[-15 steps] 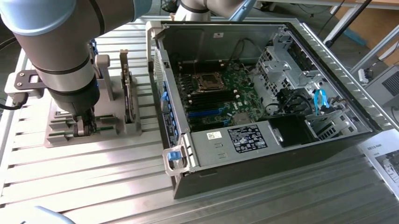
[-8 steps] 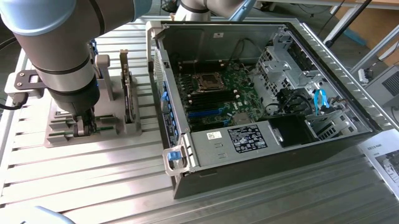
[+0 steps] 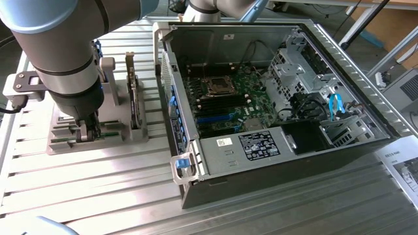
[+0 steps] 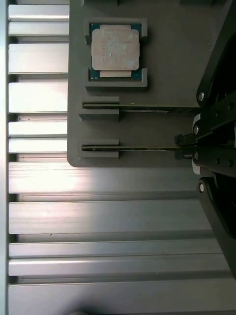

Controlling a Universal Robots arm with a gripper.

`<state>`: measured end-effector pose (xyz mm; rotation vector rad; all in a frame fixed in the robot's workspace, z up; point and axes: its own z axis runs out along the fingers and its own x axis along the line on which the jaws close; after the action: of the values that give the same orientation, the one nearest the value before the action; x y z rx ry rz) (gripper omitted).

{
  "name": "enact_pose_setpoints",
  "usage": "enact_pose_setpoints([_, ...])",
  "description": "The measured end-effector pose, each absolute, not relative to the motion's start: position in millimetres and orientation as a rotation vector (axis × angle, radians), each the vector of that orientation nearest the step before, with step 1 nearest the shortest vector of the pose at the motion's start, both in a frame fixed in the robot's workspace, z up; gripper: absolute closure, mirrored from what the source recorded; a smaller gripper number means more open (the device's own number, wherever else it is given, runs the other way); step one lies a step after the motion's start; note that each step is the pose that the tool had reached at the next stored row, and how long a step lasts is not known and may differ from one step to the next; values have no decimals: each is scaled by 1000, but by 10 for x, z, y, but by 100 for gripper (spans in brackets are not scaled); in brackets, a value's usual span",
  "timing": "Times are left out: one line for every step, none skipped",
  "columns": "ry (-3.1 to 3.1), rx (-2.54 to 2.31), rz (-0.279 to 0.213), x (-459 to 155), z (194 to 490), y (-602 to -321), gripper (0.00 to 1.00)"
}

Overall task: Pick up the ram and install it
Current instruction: 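Pick up the ram and move it above insertion slot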

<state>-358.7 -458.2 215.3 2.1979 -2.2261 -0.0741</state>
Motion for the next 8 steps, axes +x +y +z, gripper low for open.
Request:
enact_pose_setpoints([-2226, 2198, -74, -3587, 2161, -4582, 88])
enact_pose_setpoints([-2226, 2198, -74, -3587, 2167, -4582, 88])
enact_pose_setpoints([-2226, 2198, -74, -3587, 2172, -4581, 88])
enact_pose_setpoints([-2226, 2198, -74, -3587, 2180, -4582, 88])
enact_pose_setpoints([-2226, 2198, -74, -3587, 2187, -4582, 88])
enact_pose_setpoints([-2226, 2198, -74, -3587, 2195, -4582, 88])
enact_pose_setpoints([-2226, 2198, -74, -3587, 2199, -4581, 88])
enact_pose_setpoints([-2226, 2198, -74, -3587, 2200, -4582, 88])
